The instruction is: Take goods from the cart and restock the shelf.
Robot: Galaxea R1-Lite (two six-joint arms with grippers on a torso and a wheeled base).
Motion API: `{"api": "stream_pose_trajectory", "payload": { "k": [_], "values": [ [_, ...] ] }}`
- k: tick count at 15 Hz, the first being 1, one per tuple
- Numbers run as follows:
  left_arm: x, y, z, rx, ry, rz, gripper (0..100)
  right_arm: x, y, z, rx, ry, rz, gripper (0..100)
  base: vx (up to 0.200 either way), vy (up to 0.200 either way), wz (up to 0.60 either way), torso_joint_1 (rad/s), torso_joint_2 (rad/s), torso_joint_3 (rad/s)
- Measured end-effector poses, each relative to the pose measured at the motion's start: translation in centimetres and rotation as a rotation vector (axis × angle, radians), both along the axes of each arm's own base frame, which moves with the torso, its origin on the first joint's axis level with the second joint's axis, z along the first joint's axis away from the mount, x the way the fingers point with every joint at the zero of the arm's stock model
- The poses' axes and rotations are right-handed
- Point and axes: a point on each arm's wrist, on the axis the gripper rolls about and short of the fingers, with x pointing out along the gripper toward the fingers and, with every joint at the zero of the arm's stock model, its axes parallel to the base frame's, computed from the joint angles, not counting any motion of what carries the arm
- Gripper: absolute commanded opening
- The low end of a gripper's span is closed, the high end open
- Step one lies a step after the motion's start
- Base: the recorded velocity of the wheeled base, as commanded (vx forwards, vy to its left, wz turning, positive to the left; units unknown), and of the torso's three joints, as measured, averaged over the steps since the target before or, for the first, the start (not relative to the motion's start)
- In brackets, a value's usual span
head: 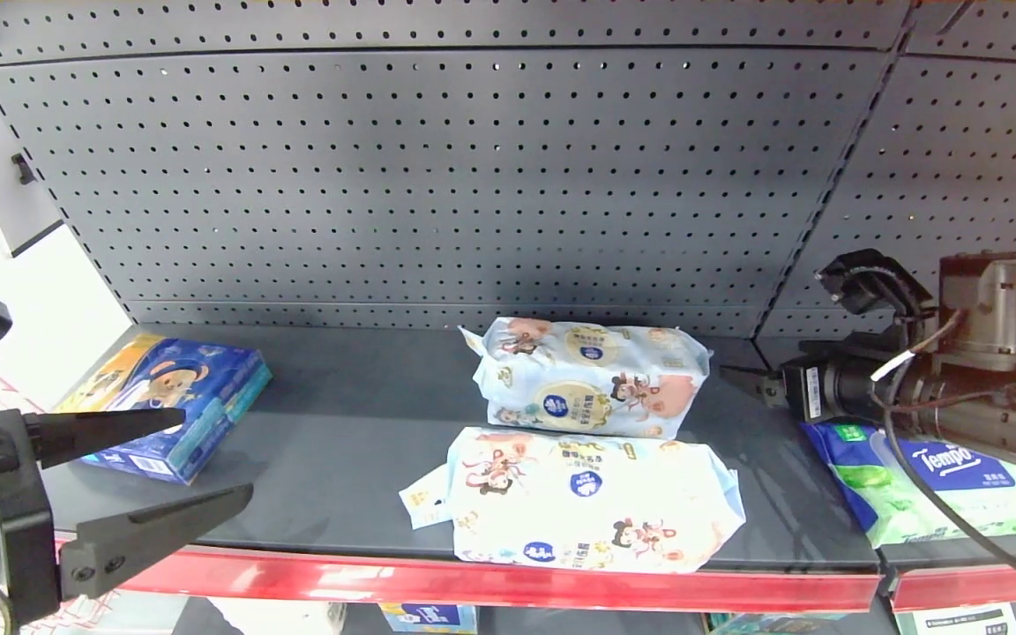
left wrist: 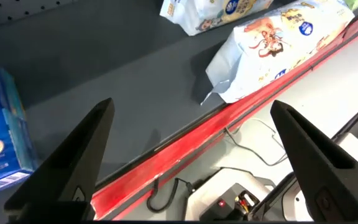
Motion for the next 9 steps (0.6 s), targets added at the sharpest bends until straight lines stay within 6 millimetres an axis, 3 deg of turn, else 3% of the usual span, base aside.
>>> {"api": "stream_pose_trajectory", "payload": {
  "k": [9],
  "values": [
    [-0.3, 0.1, 0.1, -0.001, -0.013, 0.004, 100, 2.4, 0.8, -0.6, -0.006, 0.018, 0.005, 100, 0.000, 0.000, 0.00, 0.000, 0.00, 0.000]
  ]
}}
